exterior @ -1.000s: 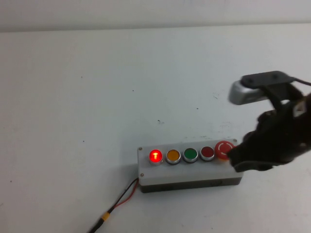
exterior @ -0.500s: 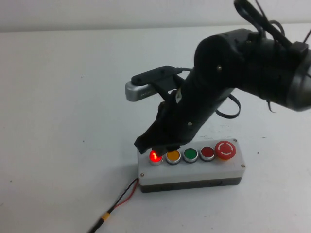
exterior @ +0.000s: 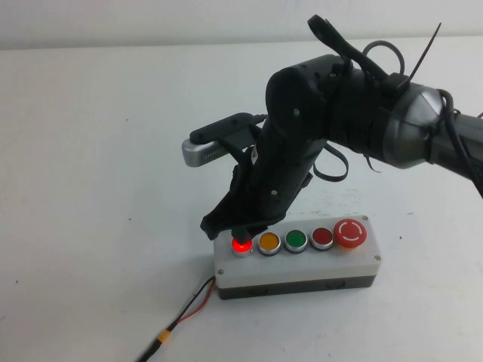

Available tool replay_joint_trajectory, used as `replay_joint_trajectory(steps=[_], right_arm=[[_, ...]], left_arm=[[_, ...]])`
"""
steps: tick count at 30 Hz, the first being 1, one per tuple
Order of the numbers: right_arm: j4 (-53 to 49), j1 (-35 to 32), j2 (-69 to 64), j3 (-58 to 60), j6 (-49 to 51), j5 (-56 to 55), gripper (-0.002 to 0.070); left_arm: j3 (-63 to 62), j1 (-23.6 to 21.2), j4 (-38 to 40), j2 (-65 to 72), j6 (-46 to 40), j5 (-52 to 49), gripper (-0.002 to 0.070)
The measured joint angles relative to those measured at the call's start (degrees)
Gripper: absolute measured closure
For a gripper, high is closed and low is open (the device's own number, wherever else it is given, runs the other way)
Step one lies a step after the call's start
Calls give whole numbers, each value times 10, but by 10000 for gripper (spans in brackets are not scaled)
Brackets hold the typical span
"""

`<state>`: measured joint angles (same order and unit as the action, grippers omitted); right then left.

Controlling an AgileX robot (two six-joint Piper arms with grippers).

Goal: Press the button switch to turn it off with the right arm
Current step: Press the button to turn off

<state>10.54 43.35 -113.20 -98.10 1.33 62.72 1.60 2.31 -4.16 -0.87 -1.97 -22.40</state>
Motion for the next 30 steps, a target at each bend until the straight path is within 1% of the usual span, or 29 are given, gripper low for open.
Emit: replay_joint_trajectory(steps=[25, 30], right_arm=[[-5, 0, -18, -15, 1, 20, 691], [-16, 0, 8, -8, 1, 12, 691]], left_arm=[[0, 0, 0, 0, 0, 0, 677], [0, 0, 0, 0, 0, 0, 677]])
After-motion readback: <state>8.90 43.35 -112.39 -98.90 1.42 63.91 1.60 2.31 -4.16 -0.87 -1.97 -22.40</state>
